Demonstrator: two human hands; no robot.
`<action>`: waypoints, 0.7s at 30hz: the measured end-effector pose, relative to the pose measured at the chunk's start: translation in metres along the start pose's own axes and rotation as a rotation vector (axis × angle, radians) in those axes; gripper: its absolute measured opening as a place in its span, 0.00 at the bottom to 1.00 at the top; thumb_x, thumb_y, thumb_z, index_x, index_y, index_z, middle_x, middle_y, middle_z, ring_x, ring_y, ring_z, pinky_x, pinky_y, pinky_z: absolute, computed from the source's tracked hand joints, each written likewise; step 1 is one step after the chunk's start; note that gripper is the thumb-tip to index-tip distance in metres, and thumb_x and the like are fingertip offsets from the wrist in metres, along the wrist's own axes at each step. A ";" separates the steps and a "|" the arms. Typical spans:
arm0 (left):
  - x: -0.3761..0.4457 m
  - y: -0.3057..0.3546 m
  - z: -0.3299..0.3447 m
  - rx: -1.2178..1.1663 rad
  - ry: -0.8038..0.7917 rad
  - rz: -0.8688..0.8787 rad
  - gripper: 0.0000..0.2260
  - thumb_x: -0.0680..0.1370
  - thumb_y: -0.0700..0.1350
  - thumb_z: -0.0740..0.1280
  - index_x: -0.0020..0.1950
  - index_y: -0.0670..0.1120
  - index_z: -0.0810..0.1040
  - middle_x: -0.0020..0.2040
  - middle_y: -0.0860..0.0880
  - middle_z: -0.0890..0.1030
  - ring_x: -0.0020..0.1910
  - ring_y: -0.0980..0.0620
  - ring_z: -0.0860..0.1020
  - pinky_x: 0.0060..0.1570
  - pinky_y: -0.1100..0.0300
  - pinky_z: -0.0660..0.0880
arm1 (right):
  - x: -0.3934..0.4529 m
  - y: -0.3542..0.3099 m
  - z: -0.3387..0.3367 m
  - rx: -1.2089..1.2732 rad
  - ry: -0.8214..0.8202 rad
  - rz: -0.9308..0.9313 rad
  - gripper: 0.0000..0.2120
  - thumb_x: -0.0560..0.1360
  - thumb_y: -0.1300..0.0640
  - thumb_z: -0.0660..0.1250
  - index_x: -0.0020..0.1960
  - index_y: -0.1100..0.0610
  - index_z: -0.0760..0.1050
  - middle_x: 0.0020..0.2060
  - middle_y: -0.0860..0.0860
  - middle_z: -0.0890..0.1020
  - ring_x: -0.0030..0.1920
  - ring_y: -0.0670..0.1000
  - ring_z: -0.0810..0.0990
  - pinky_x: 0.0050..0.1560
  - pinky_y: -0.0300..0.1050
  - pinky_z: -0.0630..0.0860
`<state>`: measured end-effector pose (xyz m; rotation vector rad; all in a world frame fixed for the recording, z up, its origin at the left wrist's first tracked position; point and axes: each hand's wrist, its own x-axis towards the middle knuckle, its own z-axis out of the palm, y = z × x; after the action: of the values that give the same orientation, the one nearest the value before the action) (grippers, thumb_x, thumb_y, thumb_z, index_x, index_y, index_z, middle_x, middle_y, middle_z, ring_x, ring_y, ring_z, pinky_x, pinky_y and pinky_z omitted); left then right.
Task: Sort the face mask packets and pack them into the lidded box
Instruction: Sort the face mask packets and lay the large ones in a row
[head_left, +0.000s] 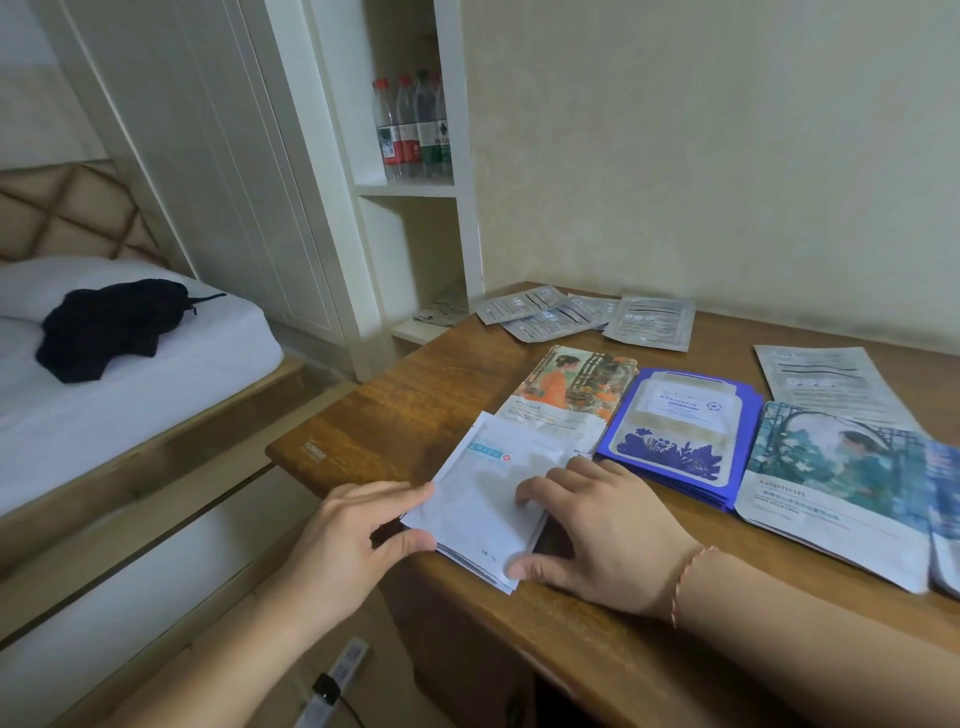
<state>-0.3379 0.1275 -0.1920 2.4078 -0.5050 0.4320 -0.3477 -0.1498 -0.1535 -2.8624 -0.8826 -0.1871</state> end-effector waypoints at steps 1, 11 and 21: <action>0.000 0.001 0.000 0.014 0.011 0.004 0.34 0.69 0.75 0.59 0.62 0.54 0.81 0.59 0.62 0.78 0.58 0.50 0.77 0.54 0.51 0.78 | 0.000 0.000 0.000 -0.002 0.008 -0.007 0.33 0.70 0.23 0.52 0.64 0.44 0.68 0.56 0.45 0.79 0.54 0.49 0.74 0.55 0.46 0.70; 0.017 0.009 -0.022 -0.129 -0.270 -0.172 0.37 0.66 0.80 0.55 0.72 0.67 0.62 0.68 0.70 0.69 0.68 0.73 0.64 0.65 0.69 0.65 | -0.005 0.025 -0.012 0.025 0.122 -0.112 0.21 0.75 0.30 0.55 0.46 0.46 0.75 0.42 0.42 0.79 0.46 0.46 0.76 0.47 0.45 0.76; 0.027 0.022 -0.014 0.022 -0.367 -0.169 0.50 0.57 0.67 0.77 0.73 0.71 0.55 0.69 0.74 0.60 0.73 0.63 0.56 0.73 0.47 0.62 | -0.011 0.018 -0.001 0.067 0.052 -0.156 0.15 0.77 0.39 0.58 0.57 0.45 0.76 0.56 0.44 0.78 0.55 0.45 0.75 0.57 0.40 0.73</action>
<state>-0.3266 0.1139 -0.1590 2.5363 -0.4480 -0.0808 -0.3468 -0.1704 -0.1558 -2.7156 -1.0803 -0.2423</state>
